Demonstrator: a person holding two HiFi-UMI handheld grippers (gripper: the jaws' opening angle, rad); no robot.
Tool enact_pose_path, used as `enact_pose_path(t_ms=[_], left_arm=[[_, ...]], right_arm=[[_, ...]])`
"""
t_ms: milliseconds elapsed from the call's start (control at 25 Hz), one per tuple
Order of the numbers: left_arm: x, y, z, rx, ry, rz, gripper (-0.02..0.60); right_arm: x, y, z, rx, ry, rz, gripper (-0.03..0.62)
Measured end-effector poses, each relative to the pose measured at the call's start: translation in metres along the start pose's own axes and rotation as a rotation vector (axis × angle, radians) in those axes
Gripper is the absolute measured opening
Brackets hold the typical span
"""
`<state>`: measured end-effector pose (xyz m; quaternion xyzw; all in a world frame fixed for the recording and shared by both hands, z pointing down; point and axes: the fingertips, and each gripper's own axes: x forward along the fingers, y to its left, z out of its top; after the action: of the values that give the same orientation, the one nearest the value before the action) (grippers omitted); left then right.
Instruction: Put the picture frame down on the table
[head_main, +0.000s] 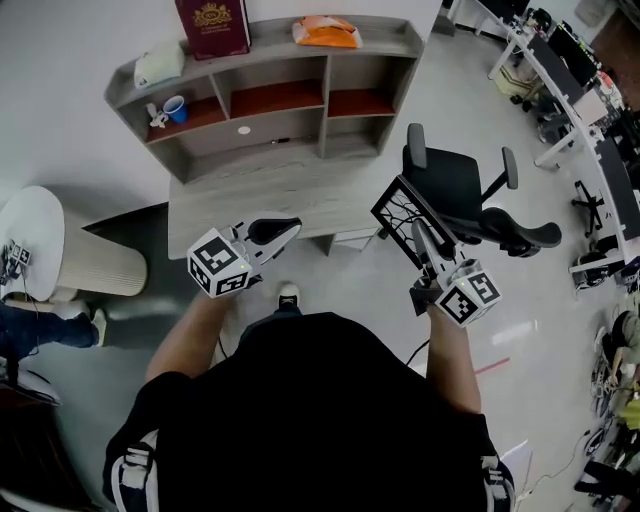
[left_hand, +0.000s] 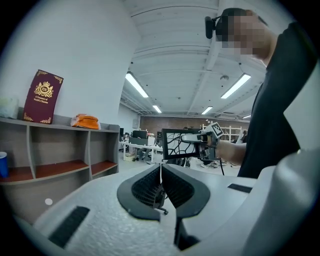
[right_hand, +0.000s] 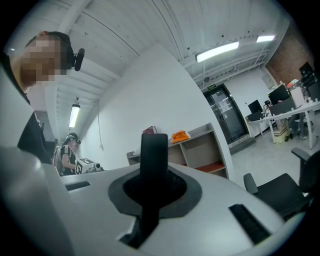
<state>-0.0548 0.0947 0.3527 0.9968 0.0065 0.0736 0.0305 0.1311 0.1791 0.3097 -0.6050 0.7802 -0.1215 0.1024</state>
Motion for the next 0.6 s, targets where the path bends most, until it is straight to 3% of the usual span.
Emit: enact_pose_path(t_ms=[600], left_arm=[[0.004,0.126,-0.008,-0.020,-0.022,-0.072,0.018]], right_arm=[[0.101,-0.020,-0.004,-0.031,0.021,-0.102,0.017]])
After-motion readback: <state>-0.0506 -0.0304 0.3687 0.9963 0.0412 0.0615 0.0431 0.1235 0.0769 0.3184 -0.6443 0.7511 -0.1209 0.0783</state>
